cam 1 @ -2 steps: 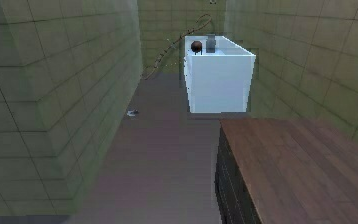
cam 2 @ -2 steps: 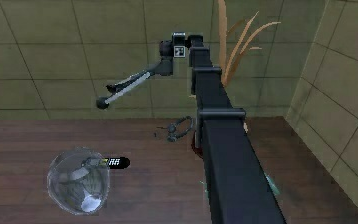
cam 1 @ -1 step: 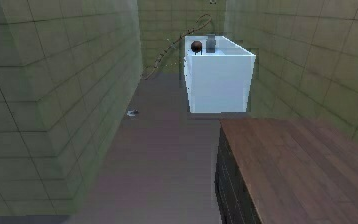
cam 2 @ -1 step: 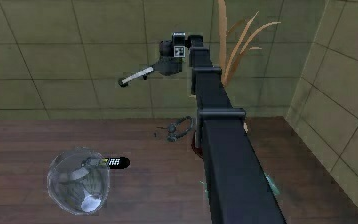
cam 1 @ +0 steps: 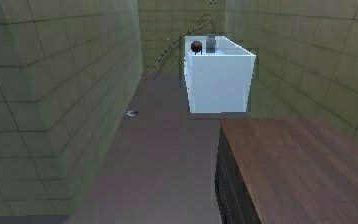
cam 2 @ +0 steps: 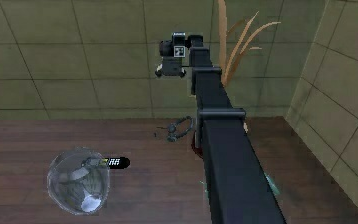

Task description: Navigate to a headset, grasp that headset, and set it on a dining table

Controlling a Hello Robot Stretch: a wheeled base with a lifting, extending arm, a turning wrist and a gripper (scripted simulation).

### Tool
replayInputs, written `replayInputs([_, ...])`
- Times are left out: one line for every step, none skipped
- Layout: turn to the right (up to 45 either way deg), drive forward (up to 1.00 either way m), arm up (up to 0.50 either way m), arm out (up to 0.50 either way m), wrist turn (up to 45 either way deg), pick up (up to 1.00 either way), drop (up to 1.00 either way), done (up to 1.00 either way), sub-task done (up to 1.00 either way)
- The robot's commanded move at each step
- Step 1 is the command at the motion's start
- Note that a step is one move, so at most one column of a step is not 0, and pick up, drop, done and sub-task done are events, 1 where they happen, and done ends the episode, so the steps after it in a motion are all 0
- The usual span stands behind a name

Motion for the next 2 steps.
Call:
replayInputs([0.0, 0.0, 0.0, 0.0, 9.0, 0.0, 0.0, 0.0, 0.0])
replayInputs([0.0, 0.0, -0.3, 0.0, 0.0, 0.0, 0.0, 0.0, 0.0])
